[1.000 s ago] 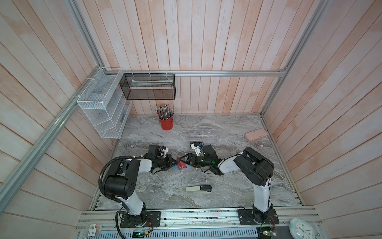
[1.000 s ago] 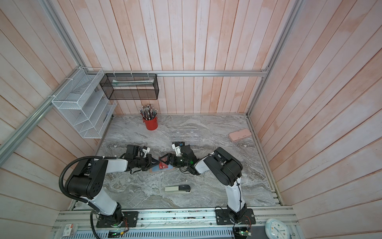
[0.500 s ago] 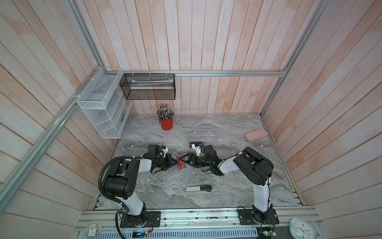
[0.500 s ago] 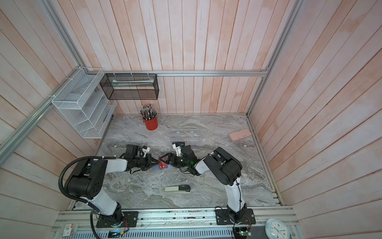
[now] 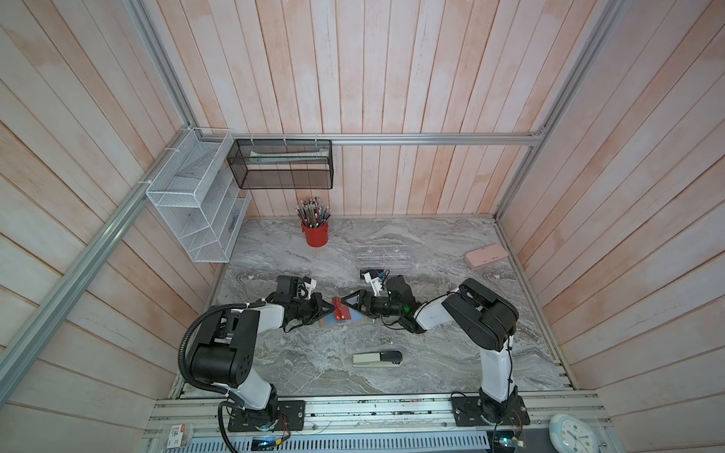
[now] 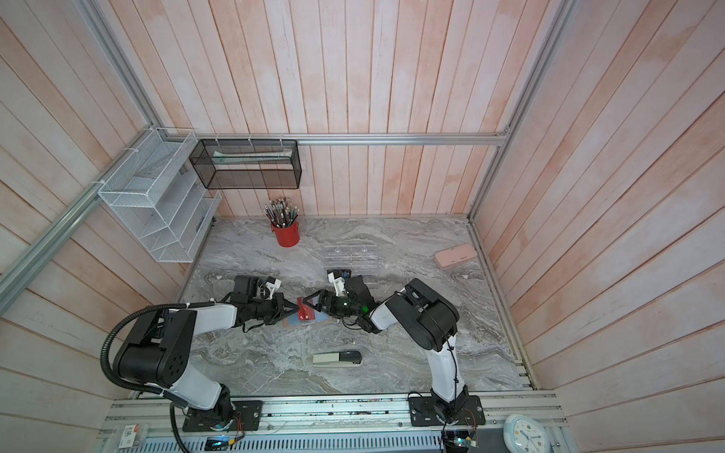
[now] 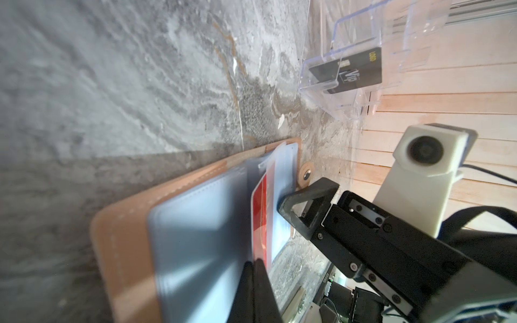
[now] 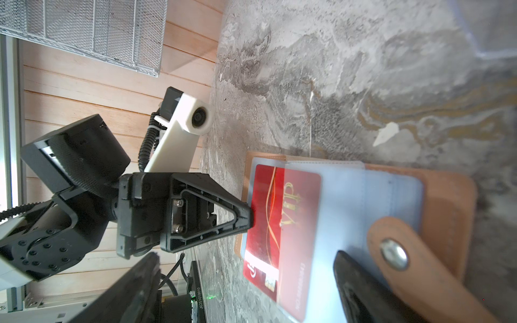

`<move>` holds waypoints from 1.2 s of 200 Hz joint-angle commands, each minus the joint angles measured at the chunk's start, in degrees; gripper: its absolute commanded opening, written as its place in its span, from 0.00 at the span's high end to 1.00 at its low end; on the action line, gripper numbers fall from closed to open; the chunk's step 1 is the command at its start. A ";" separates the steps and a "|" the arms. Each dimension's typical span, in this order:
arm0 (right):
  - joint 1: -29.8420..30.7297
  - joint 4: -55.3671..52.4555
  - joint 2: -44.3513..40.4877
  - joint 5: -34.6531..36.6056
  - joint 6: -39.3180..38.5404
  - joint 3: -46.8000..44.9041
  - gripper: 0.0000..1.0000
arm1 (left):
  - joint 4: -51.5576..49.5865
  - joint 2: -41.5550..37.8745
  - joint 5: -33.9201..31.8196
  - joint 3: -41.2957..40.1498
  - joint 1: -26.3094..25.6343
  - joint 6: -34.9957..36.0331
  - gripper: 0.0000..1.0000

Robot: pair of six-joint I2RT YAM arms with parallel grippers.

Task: Take the credit cards out of the card holder
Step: Take out the credit card from the card slot.

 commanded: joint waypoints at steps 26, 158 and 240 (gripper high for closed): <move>-0.54 -7.40 2.30 1.36 -1.02 -0.69 0.02 | -7.27 -4.73 -2.90 0.58 0.28 3.95 1.00; -0.54 -19.20 -5.05 2.46 -9.62 2.72 0.02 | -16.43 -5.47 -5.55 7.83 0.17 8.11 1.00; -1.53 -41.55 -12.75 6.93 -22.67 11.90 0.02 | -27.28 -5.83 -14.07 14.94 -3.54 15.77 1.00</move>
